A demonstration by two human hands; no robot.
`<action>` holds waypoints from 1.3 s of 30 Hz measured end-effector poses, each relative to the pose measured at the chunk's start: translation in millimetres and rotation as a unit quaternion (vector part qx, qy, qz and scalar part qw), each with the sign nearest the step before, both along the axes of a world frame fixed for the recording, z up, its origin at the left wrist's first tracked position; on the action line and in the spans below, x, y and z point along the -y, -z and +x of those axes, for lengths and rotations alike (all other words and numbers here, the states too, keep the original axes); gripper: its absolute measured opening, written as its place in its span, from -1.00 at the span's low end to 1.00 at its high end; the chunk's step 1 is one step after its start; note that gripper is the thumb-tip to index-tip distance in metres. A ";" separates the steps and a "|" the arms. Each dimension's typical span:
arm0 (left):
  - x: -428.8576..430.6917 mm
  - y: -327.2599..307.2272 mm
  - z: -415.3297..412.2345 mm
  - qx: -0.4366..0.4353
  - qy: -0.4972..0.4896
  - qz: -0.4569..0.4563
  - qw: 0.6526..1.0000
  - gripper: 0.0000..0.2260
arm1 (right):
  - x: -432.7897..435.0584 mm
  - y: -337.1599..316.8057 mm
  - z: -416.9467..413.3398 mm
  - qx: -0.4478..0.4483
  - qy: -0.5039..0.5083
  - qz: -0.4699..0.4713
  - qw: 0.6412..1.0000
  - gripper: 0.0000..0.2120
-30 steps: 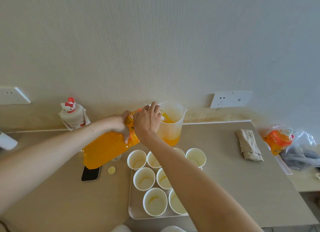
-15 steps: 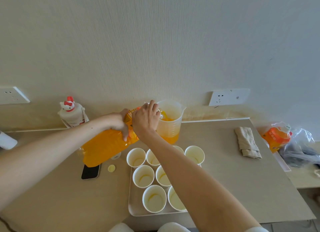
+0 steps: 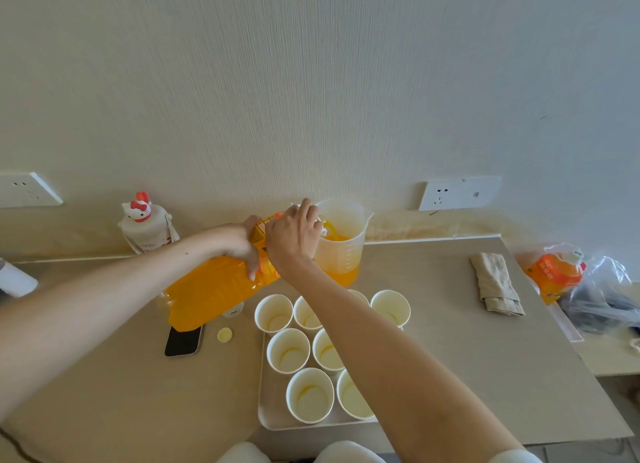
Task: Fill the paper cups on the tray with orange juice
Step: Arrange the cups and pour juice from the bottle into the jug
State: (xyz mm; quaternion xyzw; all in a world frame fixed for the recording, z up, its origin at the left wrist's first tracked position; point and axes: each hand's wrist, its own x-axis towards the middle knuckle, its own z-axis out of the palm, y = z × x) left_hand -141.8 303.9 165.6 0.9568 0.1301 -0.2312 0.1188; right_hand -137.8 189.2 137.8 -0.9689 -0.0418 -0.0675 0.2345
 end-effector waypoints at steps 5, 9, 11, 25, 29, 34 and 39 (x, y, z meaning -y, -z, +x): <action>4.5 -4.3 0.2 -0.018 0.017 0.010 1.000 0.14 | 1.4 -0.2 0.4 -0.004 -0.003 -0.002 1.000 -0.61; 9.5 -6.6 1.7 -0.033 0.026 0.016 0.999 0.07 | 1.8 -0.1 0.6 -0.002 -0.005 -0.002 1.000 -0.61; 9.5 -6.1 2.6 -0.033 0.030 0.023 0.999 0.08 | 2.1 0.0 0.5 -0.002 -0.004 0.001 1.000 -0.61; -7.3 8.2 11.6 -0.023 0.014 0.019 0.999 0.16 | 0.5 0.8 1.8 -0.001 0.003 0.004 1.000 -0.61; -10.6 15.8 17.3 -0.021 0.016 0.023 0.999 0.15 | 1.0 1.3 1.3 -0.002 0.003 0.001 1.000 -0.61; -7.5 13.3 16.2 -0.025 0.022 0.024 0.999 0.15 | 1.9 0.3 1.1 -0.003 -0.003 0.001 1.000 -0.60; -12.8 22.2 25.8 -0.026 0.014 0.021 0.999 0.21 | 3.2 -1.0 1.2 -0.004 -0.003 0.006 1.000 -0.60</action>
